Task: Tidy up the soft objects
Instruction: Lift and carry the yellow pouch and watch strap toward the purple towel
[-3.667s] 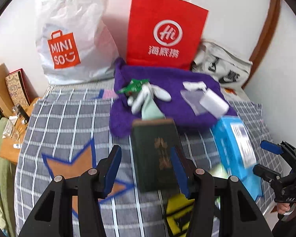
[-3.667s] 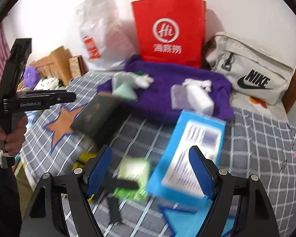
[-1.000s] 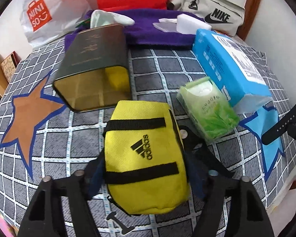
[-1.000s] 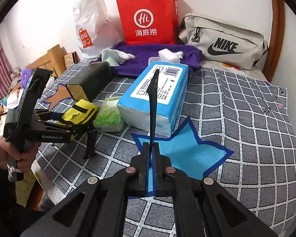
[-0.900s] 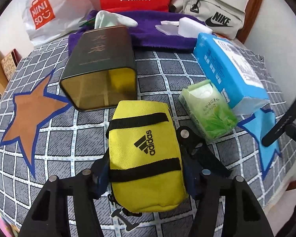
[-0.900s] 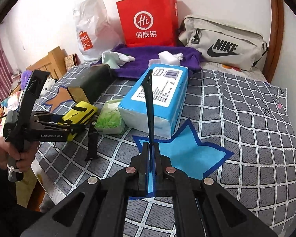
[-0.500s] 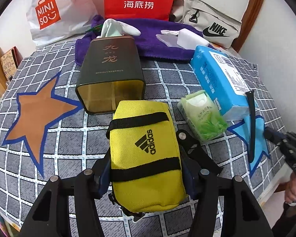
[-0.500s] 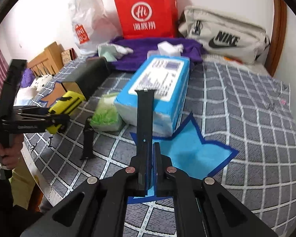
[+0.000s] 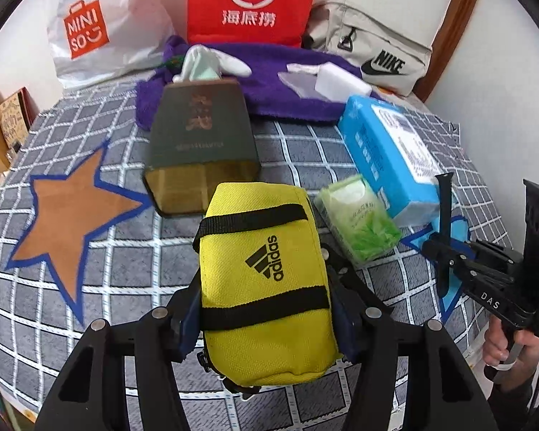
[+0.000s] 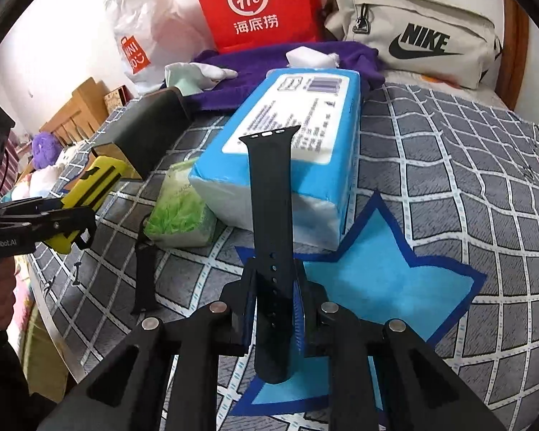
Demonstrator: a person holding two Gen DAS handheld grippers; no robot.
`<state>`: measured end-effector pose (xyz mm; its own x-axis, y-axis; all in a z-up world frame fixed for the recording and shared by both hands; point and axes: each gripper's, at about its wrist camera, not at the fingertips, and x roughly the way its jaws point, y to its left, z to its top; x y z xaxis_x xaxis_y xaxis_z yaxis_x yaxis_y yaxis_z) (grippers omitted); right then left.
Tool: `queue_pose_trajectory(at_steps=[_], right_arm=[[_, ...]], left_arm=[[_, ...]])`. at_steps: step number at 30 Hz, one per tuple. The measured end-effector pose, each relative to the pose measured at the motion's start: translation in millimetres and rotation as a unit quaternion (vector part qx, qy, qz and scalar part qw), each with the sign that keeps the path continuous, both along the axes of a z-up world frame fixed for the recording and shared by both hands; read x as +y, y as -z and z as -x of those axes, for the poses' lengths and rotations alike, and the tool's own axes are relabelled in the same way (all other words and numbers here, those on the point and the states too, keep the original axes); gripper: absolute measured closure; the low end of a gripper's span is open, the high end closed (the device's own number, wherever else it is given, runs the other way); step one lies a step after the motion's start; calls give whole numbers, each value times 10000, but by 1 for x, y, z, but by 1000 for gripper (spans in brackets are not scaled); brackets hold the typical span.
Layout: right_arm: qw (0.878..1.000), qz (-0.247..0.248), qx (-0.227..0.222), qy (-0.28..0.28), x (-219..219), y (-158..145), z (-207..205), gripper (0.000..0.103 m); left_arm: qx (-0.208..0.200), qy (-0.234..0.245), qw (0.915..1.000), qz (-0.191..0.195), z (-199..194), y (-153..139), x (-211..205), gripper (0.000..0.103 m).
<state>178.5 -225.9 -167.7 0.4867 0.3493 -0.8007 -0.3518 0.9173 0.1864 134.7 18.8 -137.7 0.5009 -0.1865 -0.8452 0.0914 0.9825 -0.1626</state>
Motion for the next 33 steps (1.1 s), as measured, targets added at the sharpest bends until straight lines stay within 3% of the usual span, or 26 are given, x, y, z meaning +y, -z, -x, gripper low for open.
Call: queue_pose_trajectory(at_steps=[4, 5, 6, 17, 33], right_arm=[[9998, -83, -144, -71, 3, -18, 6, 88], [9998, -86, -180, -92, 4, -23, 8, 98], [9997, -99, -207, -118, 5, -28, 9, 100], [9989, -219, -343, -216, 12, -54, 0, 100], [9973, 28, -739, 34, 9, -99, -40, 100]], left_arm=[[-129, -76, 9999, 43, 0, -12, 9, 45], [-162, -96, 9998, 47, -1, -15, 11, 45], [-195, -113, 9997, 55, -1, -18, 13, 45], [-405, -175, 9990, 84, -9, -39, 24, 46], [-609, -198, 9978, 160, -47, -66, 30, 46]])
